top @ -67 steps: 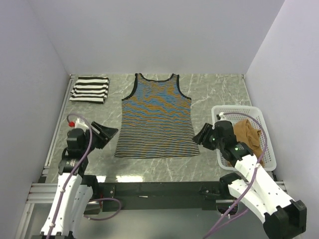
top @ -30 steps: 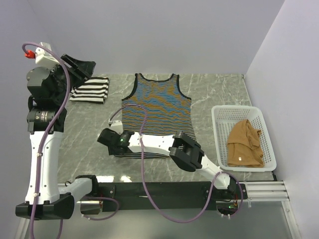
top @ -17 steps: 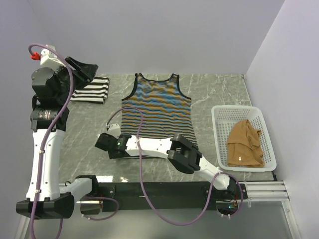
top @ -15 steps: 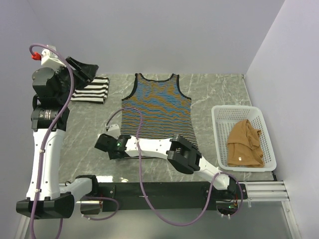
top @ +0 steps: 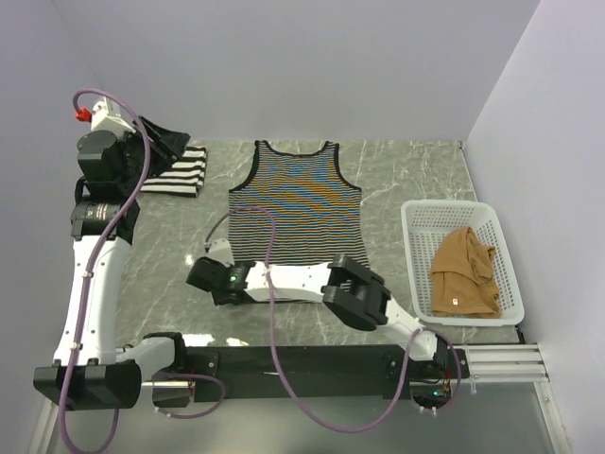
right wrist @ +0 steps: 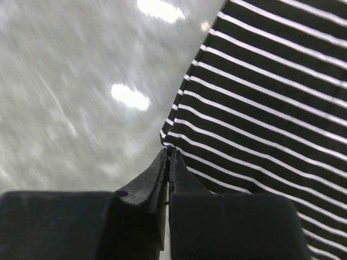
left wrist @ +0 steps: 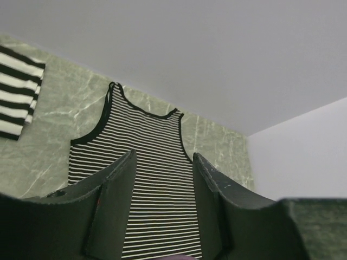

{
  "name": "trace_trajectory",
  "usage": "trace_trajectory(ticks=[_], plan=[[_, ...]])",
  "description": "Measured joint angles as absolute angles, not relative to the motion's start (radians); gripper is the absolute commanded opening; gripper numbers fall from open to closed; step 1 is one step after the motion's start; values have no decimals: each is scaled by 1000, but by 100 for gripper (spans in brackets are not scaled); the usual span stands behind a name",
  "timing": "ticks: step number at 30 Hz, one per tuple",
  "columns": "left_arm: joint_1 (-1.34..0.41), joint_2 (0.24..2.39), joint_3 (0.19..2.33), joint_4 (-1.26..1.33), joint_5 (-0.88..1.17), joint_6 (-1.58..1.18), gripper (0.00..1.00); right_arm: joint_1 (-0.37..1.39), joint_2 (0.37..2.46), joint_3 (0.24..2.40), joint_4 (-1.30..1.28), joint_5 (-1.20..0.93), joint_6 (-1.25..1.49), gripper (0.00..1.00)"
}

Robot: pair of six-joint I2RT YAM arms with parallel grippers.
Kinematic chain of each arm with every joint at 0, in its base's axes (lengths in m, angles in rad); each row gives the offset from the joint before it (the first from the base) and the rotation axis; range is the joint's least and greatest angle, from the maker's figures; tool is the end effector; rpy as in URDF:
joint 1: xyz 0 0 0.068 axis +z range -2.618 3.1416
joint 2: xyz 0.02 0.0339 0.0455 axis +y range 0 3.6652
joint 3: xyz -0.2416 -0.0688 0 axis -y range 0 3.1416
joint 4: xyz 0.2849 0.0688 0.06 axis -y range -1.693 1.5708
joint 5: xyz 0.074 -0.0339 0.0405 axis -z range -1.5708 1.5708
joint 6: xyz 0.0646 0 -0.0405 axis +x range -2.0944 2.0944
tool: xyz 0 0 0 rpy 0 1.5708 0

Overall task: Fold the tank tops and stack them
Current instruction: Fold the tank top

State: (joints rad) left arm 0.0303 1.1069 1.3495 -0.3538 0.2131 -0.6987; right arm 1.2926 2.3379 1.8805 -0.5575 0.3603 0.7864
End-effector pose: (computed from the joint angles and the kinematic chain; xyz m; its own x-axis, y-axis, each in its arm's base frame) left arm 0.3106 -0.0043 0.4410 -0.2010 -0.6351 -0.7459 0.0668 0.7507 -0.6572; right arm 0.1704 0.5137 0.1012 -0.7655 -0.2684 -0.5847 -0.4344 0.8860 0.1620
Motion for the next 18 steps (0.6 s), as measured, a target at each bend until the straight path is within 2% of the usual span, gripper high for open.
trace_trajectory(ticks=[5,9,15,18], plan=[[34,1155,1260,-328,186,-707,48,1295,2079,1472,-431,267,788,0],[35,1246,1122,-266,177,-736,51,1296,1911,1245,-381,197,795,0],[36,1457,953,-200,183,-791,54,1299,1835,1166,-299,128,811,2],[28,1522,918,-188,186,-807,52,1300,1835,1167,-271,107,818,16]])
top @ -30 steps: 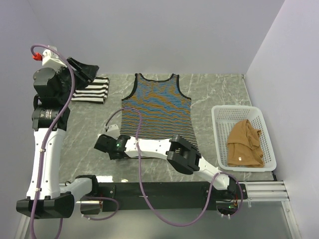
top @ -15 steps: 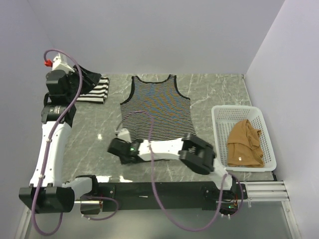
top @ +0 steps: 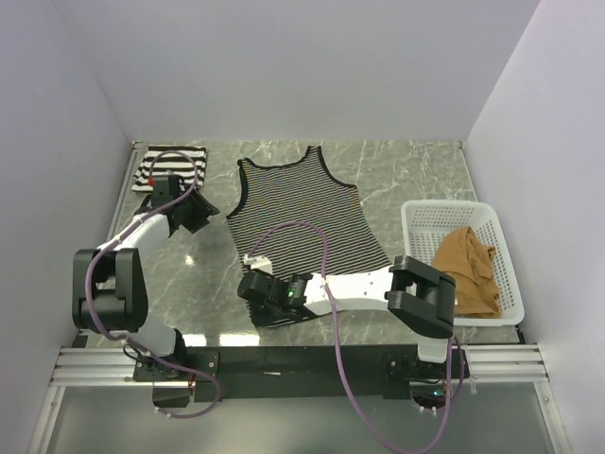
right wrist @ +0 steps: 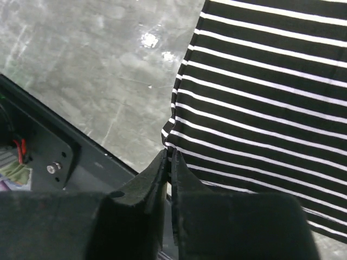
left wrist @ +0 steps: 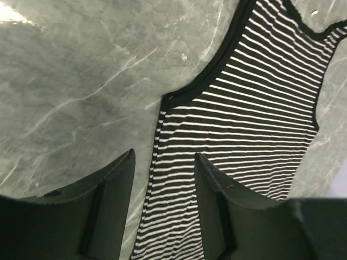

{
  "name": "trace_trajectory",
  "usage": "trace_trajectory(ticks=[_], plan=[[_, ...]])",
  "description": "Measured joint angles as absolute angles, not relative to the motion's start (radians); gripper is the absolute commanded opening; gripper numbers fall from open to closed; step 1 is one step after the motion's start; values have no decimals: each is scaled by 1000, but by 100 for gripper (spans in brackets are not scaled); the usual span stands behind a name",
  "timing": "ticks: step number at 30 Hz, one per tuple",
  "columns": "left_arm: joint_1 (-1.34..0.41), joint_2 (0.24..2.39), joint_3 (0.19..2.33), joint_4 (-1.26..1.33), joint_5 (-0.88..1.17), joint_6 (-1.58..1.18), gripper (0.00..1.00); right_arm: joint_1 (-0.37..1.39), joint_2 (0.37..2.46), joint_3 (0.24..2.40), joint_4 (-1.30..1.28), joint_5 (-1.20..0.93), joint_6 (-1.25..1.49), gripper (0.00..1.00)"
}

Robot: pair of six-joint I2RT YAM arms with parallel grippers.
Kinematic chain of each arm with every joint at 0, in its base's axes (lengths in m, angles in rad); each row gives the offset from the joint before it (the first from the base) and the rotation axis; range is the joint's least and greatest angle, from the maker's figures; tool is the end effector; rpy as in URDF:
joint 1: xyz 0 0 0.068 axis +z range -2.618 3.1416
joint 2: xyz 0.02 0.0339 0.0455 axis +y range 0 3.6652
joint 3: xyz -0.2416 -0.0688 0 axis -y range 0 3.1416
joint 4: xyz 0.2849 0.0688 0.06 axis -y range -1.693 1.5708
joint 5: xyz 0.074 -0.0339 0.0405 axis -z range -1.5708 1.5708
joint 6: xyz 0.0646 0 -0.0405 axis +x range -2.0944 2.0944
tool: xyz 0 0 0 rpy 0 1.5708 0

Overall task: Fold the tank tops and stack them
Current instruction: Fold the tank top

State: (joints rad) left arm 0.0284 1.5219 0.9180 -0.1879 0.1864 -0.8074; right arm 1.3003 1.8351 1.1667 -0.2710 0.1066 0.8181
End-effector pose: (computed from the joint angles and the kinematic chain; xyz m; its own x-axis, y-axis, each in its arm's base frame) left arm 0.3736 -0.0014 0.1446 -0.5657 -0.7263 -0.3905 -0.4432 0.6671 -0.5988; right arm 0.1203 0.4082 0.1057 -0.8345 -0.2937 -0.4662 -0.4861 0.7907 0.3721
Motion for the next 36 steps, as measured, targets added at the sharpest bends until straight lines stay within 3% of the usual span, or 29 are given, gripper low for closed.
trace_trajectory(ticks=[1,4,6,16,25,36], plan=[[24,1535,918,-182,186,-807,51,1301,1835,1167,-268,104,819,25],[-6,1587,939,-163,184,-806,51,1305,1837,1181,-282,109,824,39],[-30,1625,964,-158,179,-805,48,1311,1837,1197,-299,120,824,41],[-107,1809,1059,-167,73,-782,40,1344,1839,1243,-393,205,828,37],[-109,1813,1060,-168,42,-779,40,1411,1969,1422,-464,270,822,37],[-109,1813,1060,-168,37,-779,39,1424,2044,1463,-569,348,829,37]])
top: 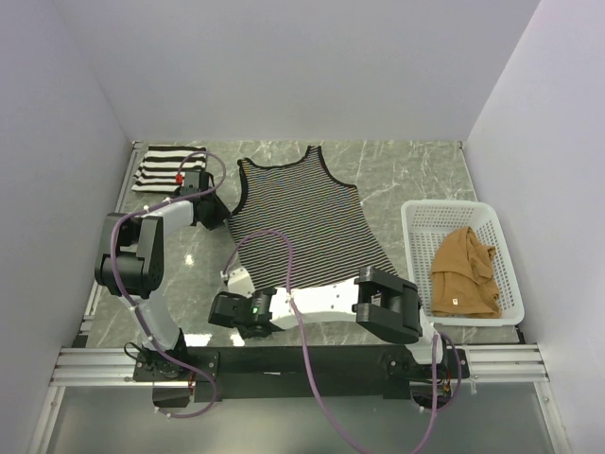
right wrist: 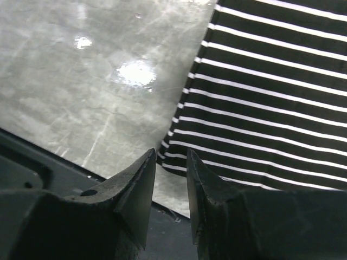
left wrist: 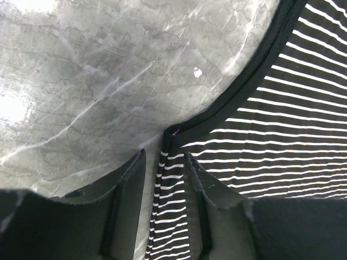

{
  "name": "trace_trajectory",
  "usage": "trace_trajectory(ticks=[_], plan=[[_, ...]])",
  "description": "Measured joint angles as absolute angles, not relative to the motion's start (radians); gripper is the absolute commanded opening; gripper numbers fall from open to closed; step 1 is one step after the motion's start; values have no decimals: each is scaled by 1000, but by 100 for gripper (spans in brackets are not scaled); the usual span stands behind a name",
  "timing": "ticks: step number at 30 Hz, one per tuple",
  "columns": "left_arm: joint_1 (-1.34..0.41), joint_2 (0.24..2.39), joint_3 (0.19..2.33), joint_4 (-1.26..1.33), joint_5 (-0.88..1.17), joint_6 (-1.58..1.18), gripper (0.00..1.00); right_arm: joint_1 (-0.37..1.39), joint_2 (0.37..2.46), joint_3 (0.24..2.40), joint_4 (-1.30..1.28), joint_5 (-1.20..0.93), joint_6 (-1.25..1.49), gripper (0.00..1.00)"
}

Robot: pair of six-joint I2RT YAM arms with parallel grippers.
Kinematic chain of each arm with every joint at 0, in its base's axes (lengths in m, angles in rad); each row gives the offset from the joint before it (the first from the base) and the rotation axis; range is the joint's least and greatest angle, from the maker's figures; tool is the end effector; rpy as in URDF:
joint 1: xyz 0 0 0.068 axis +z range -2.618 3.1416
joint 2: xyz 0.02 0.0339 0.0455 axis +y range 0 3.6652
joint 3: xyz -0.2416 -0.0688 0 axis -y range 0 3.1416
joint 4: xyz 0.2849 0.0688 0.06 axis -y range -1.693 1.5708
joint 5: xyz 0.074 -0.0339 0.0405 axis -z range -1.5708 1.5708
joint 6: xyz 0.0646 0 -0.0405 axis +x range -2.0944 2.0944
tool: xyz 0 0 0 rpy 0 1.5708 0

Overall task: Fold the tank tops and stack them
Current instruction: Fold the tank top

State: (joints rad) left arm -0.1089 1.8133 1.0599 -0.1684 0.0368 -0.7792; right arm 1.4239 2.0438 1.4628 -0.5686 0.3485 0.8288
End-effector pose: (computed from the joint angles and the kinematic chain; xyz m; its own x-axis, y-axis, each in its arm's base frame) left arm 0.4079 -0.0470 0.0865 -0.6553 -0.6348 -0.4094 -0.4635 0.7659 -0.4456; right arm 0.0886 0.4481 0.0994 -0.7606 -0.4068 -0.5060 -0.5160 0.8517 0.0908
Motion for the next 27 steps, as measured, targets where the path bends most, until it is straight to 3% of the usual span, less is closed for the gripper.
trace_trajectory(ticks=[7,10,12,21,27], plan=[[-109,1813,1060,-168,37,-779,40,1430,2074,1501,-598,359,821,28],[-109,1813,1060,-168,35,-780,43,1431,2079,1505,-599,359,814,8],[-109,1812,1060,-168,32,-780,43,1431,2079,1505,-598,358,813,0],[-109,1809,1047,-152,29,-780,39,1411,2010,1386,-486,305,812,0],[-109,1809,1042,-147,28,-781,27,1394,1988,1346,-430,248,814,0]])
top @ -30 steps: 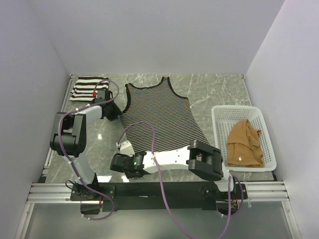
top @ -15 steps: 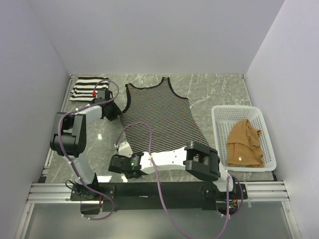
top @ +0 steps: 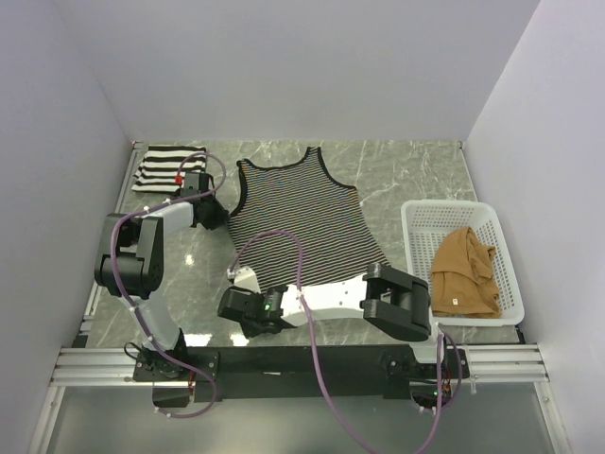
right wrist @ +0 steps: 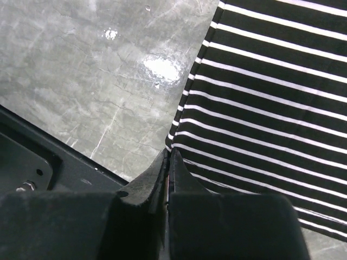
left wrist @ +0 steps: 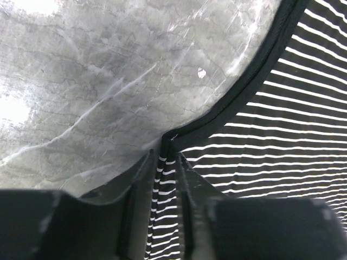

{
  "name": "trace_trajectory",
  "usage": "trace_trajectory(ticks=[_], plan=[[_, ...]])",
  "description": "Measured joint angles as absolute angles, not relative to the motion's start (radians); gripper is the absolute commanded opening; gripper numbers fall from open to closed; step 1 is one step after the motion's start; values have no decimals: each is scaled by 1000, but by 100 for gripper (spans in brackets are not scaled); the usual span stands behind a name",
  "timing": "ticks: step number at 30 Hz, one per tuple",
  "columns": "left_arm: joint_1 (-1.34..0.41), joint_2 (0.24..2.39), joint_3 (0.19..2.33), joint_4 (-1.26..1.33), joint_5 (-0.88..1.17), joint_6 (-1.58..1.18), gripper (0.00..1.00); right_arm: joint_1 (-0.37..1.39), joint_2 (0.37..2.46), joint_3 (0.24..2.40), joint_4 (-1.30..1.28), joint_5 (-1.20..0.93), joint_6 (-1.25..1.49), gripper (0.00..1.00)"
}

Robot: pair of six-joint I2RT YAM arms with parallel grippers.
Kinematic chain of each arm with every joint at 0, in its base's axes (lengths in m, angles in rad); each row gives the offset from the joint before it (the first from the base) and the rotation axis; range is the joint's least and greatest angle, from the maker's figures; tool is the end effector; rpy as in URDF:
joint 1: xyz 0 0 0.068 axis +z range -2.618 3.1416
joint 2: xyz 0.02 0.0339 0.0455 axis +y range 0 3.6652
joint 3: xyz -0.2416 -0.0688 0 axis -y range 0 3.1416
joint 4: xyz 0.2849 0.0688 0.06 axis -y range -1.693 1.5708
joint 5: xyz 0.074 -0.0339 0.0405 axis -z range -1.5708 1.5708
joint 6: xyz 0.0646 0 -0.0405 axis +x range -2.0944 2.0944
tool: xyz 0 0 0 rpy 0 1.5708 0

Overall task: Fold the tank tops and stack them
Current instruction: Fold the tank top

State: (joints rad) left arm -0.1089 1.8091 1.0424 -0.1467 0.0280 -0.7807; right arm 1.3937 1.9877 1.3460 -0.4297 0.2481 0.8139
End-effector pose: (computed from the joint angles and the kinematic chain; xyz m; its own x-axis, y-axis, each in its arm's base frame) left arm 0.4059 -0.0462 0.0841 -0.6475 -0.6369 -0.4185 -0.4645 0.7652 -0.4458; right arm 0.0944 0.4376 0.0920 -0.7848 -0.3851 -0.4856 -0.5286 0.8250 0.2001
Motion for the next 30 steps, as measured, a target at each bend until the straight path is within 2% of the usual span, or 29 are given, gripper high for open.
trace_trajectory(ticks=[4,7,8,9,17,23,29,30], plan=[[-109,1810,1042,-146,28,-780,21,1389,1979,1331,-408,230,815,0],[-109,1812,1042,-147,28,-781,11,1389,1971,1320,-403,219,817,0],[-109,1813,1042,-147,27,-780,2,1389,1968,1319,-403,216,817,0],[-109,1813,1042,-147,27,-781,0,1389,1966,1319,-401,215,817,0],[-110,1800,1046,-187,-52,-784,1,1386,1940,1310,-346,144,818,0],[-106,1696,1052,-246,-156,-790,0,1385,1938,1330,-308,58,818,0],[-104,1644,1099,-253,-173,-787,1,1363,1871,1279,-241,6,830,0],[-104,1644,1103,-252,-172,-787,4,1353,1840,1252,-228,-2,833,0]])
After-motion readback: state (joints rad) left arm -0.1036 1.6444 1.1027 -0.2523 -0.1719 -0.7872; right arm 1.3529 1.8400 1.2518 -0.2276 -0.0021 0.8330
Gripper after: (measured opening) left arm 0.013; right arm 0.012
